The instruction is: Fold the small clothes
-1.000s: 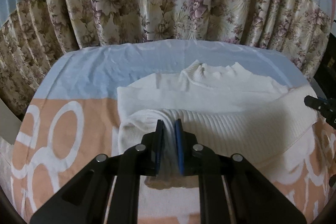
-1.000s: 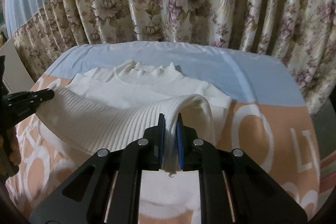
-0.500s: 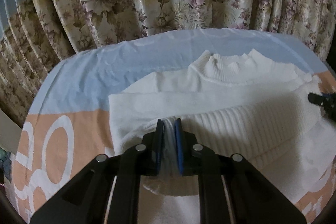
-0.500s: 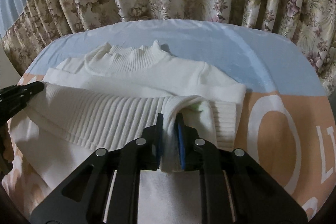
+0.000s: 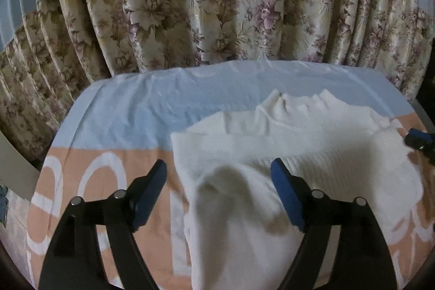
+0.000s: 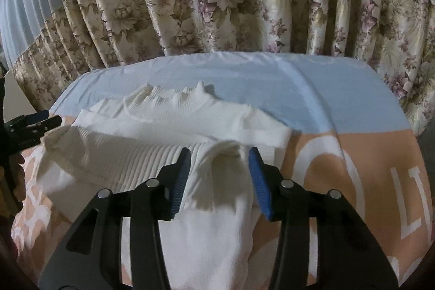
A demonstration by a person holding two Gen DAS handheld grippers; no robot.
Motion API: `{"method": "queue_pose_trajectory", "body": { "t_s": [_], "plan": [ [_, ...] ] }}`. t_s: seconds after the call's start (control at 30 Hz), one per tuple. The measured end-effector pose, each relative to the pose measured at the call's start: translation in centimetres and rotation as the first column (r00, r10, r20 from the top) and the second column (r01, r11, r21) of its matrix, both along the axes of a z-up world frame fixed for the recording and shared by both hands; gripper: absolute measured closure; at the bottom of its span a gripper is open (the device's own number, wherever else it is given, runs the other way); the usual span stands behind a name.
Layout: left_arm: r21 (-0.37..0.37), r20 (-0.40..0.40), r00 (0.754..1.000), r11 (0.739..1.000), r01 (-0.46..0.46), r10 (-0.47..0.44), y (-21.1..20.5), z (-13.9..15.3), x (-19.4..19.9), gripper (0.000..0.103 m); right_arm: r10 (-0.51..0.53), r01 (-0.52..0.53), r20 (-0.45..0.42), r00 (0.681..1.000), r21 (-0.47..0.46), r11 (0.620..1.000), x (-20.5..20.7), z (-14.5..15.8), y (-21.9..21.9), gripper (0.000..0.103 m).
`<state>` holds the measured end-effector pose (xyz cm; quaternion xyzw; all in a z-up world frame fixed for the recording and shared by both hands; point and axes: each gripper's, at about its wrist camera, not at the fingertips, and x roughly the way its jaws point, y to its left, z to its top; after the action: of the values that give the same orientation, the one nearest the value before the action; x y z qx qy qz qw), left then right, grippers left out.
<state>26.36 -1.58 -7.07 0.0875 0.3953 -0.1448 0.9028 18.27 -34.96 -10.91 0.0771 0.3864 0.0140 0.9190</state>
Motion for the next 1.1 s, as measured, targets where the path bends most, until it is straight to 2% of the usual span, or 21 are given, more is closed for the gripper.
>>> {"method": "queue_pose_trajectory", "body": {
  "t_s": [0.13,0.27,0.33,0.4,0.43,0.47,0.53,0.67,0.77,0.83,0.87,0.9,0.93,0.97,1.03,1.1],
  "plan": [
    [0.026,-0.068,0.997,0.999,0.027,-0.025,-0.9,-1.8,-1.6,0.024,0.04,-0.04,-0.038,0.998,0.0,0.999,-0.9,-1.0,1.0,0.058],
    [0.028,-0.079,0.997,0.999,0.03,-0.027,-2.0,-3.1,-1.8,0.024,0.055,-0.056,-0.072,0.996,-0.009,0.998,-0.7,-2.4,2.2,0.058],
    [0.009,-0.071,0.996,0.999,0.045,-0.045,-2.5,-3.1,-1.7,0.043,0.061,-0.061,-0.076,0.995,-0.001,0.998,-0.6,-2.7,2.4,0.058],
    [0.01,-0.086,0.993,0.997,0.076,-0.075,-3.2,-3.3,-1.3,0.084,0.061,-0.062,-0.073,0.995,-0.019,0.998,-0.5,-2.8,2.6,0.071],
    [0.006,-0.103,0.99,0.995,0.095,-0.094,-3.7,-3.6,-1.0,0.085,0.063,-0.066,-0.082,0.995,-0.034,0.997,-0.2,-2.9,2.8,0.083],
    [0.009,-0.102,0.99,0.995,0.102,-0.1,-3.9,-3.7,-0.8,0.085,0.066,-0.07,-0.091,0.994,-0.039,0.997,-0.1,-3.1,2.9,0.089],
    [0.027,-0.078,0.99,0.992,0.122,-0.12,-4.4,-3.5,-0.2,0.086,0.069,-0.072,-0.083,0.994,-0.036,0.997,0.1,-3.0,3.0,0.094],
    [0.004,-0.044,0.997,0.998,0.067,-0.067,-3.3,-2.3,2.4,0.086,0.056,-0.056,-0.032,0.998,-0.009,0.998,1.1,-1.6,2.5,0.094],
    [-0.014,-0.031,0.999,1.0,0.018,-0.019,-2.2,-1.3,5.1,0.085,0.024,-0.024,-0.008,1.0,0.04,0.999,3.4,-0.7,1.1,0.094],
    [0.006,-0.019,1.0,1.0,-0.02,0.02,-1.7,-1.2,6.9,0.082,0.012,-0.012,0.001,1.0,0.07,0.997,5.0,-0.3,0.5,0.094],
    [0.013,-0.013,0.999,0.999,-0.04,0.04,-1.3,-1.1,7.5,0.077,0.01,-0.009,-0.004,1.0,0.073,0.997,5.9,-0.2,0.3,0.092],
    [0.017,-0.003,0.998,0.998,-0.067,0.067,-0.9,-0.8,8.0,0.051,0.001,-0.001,-0.006,1.0,0.072,0.997,6.8,-0.3,0.1,0.092],
    [0.017,0.012,0.996,0.996,-0.09,0.09,-0.3,-0.5,8.2,0.043,-0.017,0.018,-0.009,1.0,0.07,0.997,7.9,-0.4,-0.4,0.085],
    [0.014,0.032,0.993,0.994,-0.111,0.111,0.3,0.0,8.2,0.031,-0.024,0.026,-0.026,0.999,0.071,0.997,8.6,-0.6,-0.7,0.073],
    [0.006,0.055,0.99,0.991,-0.131,0.131,1.5,0.7,8.0,0.03,-0.038,0.041,-0.037,0.999,0.08,0.996,9.2,-0.6,-1.3,0.059],
    [0.014,0.049,0.988,0.989,-0.15,0.149,2.5,0.9,7.8,0.03,-0.047,0.048,-0.018,0.999,0.063,0.997,8.8,0.0,-1.6,0.059]
  ]
}}
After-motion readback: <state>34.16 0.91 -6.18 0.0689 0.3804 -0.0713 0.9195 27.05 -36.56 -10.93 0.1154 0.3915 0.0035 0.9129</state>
